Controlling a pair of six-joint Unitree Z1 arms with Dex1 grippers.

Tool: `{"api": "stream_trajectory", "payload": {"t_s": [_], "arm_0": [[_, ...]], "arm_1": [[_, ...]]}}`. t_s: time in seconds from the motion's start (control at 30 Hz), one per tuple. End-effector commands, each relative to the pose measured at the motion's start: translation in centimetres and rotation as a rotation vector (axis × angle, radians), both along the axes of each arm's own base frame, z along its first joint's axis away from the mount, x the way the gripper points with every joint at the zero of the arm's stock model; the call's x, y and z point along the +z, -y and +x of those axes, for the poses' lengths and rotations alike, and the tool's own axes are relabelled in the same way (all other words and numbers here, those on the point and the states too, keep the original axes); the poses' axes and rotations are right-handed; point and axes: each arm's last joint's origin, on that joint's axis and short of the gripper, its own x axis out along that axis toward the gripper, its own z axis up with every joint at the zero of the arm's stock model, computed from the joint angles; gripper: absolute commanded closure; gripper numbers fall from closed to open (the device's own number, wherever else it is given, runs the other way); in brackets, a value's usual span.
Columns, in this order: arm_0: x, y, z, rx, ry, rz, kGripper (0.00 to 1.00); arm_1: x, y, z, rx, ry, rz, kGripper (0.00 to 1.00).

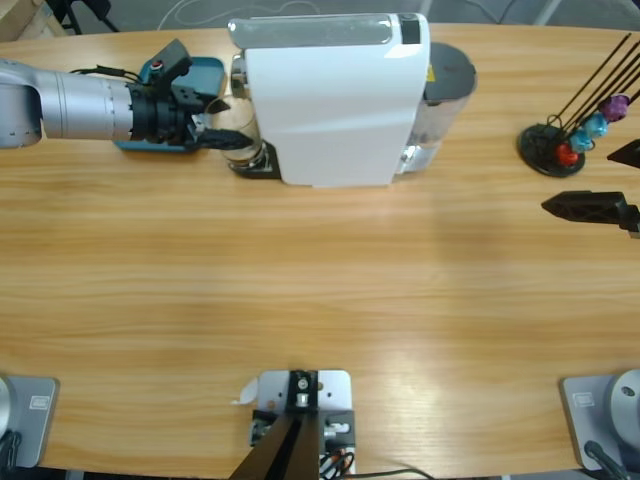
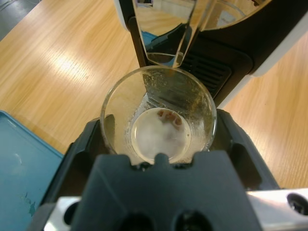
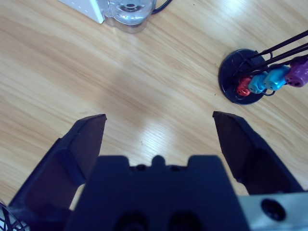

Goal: Pour coffee

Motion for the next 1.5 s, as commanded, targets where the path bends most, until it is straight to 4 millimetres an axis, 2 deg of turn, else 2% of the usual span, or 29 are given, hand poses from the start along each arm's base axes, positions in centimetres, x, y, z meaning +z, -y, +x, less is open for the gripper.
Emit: {"api": "stream_trajectory", "payload": {"t_s": [0.03, 0.3, 0.5, 0.7, 0.83, 0.93, 1.07, 1.23, 1.4, 1.5], "arm_0": [[-2.3, 0.3, 0.1, -0.037, -0.051, -0.013, 1.000], [-1.4, -1.4, 0.4, 0.024, -0.050, -0.037, 1.000], [-0.7, -2.7, -0.7, 0.042, -0.044, -0.041, 1.000], [2.4, -6.1, -1.1, 0.154, 0.029, -0.089, 1.000], [3.2, -7.3, -0.6, 0.280, 0.066, -0.062, 1.000], [3.0, -8.1, 0.7, 0.413, 0.078, -0.038, 1.000], [2.7, -9.1, 3.9, 0.600, 0.056, -0.073, 1.000], [0.7, -8.2, 7.8, 0.697, 0.002, -0.081, 1.000], [-1.4, -7.4, 9.2, 0.725, -0.044, -0.101, 1.000], [-2.3, -7.1, 9.1, 0.722, -0.063, -0.088, 1.000]], "arm_1": [[-0.8, -0.4, 0.2, 0.008, -0.041, -0.026, 0.000], [-0.7, -0.3, 0.2, 0.008, -0.040, -0.026, 0.000], [-0.6, -0.1, -0.2, 0.011, -0.028, -0.014, 0.000], [-0.6, 0.0, -0.2, 0.011, -0.025, -0.012, 0.000], [-0.6, 0.0, -0.2, 0.011, -0.026, -0.013, 0.000], [-0.6, -0.1, -0.2, 0.016, -0.029, -0.010, 0.000], [-0.7, -0.2, -0.1, 0.019, -0.034, -0.012, 0.000], [-0.7, -0.3, -0.1, 0.028, -0.041, -0.011, 0.000], [-0.7, -0.3, -0.1, 0.030, -0.041, -0.009, 0.000], [-0.7, -0.4, 0.1, 0.030, -0.046, -0.013, 0.000]]}}
